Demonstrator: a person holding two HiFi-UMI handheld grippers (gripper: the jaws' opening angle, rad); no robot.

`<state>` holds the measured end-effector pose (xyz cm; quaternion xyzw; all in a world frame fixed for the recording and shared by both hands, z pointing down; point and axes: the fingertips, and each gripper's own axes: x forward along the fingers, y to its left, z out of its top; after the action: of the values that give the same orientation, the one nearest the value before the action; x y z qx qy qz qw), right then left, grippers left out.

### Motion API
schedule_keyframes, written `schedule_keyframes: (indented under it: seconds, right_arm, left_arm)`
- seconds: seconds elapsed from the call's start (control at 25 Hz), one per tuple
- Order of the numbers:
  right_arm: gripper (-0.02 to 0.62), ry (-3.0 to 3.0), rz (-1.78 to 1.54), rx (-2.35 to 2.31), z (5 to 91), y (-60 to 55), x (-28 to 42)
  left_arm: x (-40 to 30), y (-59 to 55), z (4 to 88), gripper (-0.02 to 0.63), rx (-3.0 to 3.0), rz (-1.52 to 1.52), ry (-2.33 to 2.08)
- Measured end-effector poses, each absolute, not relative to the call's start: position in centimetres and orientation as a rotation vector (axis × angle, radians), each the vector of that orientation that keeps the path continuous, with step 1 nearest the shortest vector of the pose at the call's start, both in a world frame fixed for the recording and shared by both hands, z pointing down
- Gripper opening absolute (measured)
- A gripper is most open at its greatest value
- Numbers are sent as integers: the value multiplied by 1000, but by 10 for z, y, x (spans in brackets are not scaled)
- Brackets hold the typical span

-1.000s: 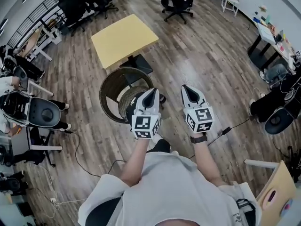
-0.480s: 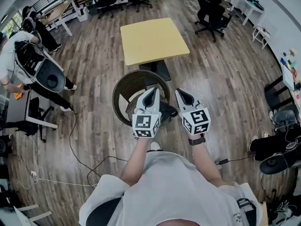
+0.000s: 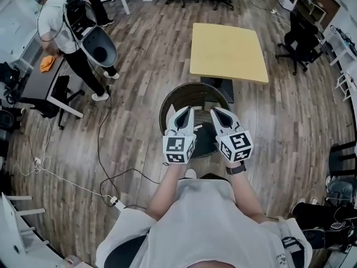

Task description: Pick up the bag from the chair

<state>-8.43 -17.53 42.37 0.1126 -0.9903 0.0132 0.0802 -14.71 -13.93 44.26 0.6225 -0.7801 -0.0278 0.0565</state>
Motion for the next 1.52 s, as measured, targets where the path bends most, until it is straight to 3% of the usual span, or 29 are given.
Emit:
schedule_keyframes:
  seconds: [1.12, 1.52]
  right_arm:
    - [6, -2516, 182, 85, 635, -247, -145]
    - [8, -2354, 237, 20, 737, -241, -134]
  left_arm:
    - [-200, -182, 625, 9, 1526, 10, -2168]
    - [-193, -173, 722, 61, 1451, 84, -2023]
